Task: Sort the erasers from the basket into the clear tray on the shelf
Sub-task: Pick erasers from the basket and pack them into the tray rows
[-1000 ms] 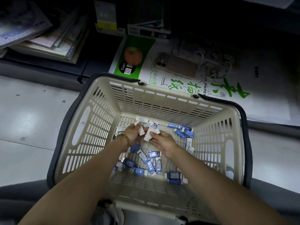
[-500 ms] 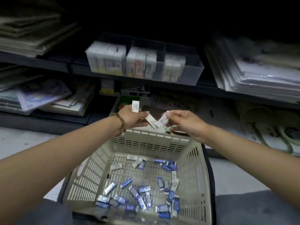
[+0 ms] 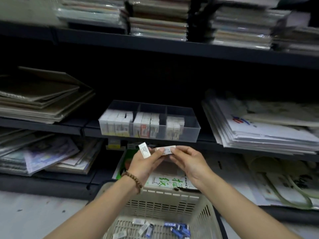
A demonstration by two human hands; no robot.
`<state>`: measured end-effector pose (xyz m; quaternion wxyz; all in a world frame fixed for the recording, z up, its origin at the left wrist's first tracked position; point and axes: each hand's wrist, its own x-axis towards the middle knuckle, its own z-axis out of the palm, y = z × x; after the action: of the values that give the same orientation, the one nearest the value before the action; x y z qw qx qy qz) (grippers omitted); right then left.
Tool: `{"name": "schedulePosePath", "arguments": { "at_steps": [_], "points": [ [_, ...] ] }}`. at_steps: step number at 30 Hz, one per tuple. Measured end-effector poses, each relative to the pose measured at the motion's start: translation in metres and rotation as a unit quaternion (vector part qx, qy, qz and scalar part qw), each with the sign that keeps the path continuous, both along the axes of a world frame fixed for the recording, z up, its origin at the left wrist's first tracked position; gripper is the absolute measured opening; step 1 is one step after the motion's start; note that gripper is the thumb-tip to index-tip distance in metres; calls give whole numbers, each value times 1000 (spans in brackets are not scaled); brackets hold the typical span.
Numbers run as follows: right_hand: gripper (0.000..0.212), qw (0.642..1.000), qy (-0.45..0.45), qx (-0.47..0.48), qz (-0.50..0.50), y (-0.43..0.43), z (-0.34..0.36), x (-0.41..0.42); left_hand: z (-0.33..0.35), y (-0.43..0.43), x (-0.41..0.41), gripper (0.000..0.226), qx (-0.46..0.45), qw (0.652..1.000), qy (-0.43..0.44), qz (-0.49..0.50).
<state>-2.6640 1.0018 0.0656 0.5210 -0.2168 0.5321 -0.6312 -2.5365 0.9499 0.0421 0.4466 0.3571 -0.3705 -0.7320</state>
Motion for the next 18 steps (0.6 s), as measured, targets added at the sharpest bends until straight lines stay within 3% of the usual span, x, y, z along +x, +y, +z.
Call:
{"name": "schedulePosePath", "arguments": {
  "at_steps": [2, 4, 10, 14, 18],
  "points": [
    [20, 999, -36, 3, 22, -3, 3, 0, 1, -4, 0, 17, 5, 1000, 16, -11],
    [23, 997, -53, 4, 54, -5, 6, 0, 4, -8, 1, 38, 4, 999, 9, -33],
    [25, 1000, -14, -5, 24, -7, 18, -23, 18, -25, 7, 36, 56, 997, -37, 43],
    [40, 999, -11, -20, 35, -2, 25, -38, 18, -32, 23, 29, -103, 978, -183, -9],
    [43, 994, 42, -27, 96, 4, 32, -42, 17, -31, 24, 28, -105, 973, -193, -76]
  ]
}}
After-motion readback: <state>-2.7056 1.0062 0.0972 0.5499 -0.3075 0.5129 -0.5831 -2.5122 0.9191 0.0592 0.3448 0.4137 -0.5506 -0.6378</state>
